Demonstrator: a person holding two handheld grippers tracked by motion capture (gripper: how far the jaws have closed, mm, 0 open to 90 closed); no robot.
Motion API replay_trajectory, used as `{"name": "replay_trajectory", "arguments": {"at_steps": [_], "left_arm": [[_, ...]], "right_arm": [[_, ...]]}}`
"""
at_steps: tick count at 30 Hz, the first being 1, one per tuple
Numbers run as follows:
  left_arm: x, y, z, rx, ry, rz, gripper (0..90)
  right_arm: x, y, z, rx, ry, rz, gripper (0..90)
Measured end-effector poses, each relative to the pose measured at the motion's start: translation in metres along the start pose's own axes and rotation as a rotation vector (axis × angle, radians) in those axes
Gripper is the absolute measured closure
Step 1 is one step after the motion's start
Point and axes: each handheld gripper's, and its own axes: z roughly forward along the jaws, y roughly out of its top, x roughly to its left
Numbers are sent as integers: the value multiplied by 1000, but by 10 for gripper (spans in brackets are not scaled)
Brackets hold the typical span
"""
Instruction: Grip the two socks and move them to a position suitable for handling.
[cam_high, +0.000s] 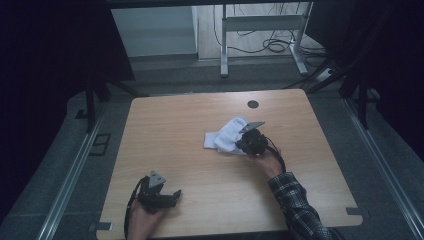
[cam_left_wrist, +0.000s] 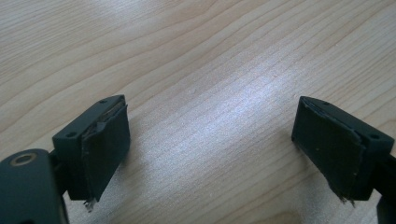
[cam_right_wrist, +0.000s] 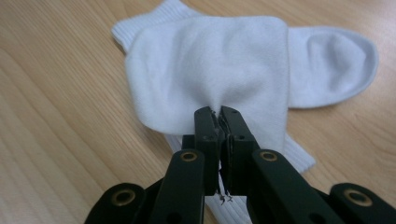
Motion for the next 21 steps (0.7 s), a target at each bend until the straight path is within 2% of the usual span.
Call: {"name": "replay_trajectory", "arguments": {"at_steps": [9, 10, 13, 16, 21], "left_arm": [[0, 0, 0, 0, 0, 0, 113], [0, 0, 0, 0, 0, 0, 113], [0, 0, 0, 0, 0, 0, 113], [0, 0, 0, 0, 0, 3, 113], [0, 0, 0, 0, 0, 3, 112]], "right_arm": [[6, 17, -18, -49, 24, -4, 862], [9, 22, -23, -66, 44, 5, 864], [12, 26, -29, -83, 63, 3, 865], [20, 34, -40, -108, 84, -14, 865], [29, 39, -50, -116, 97, -40, 865]]}}
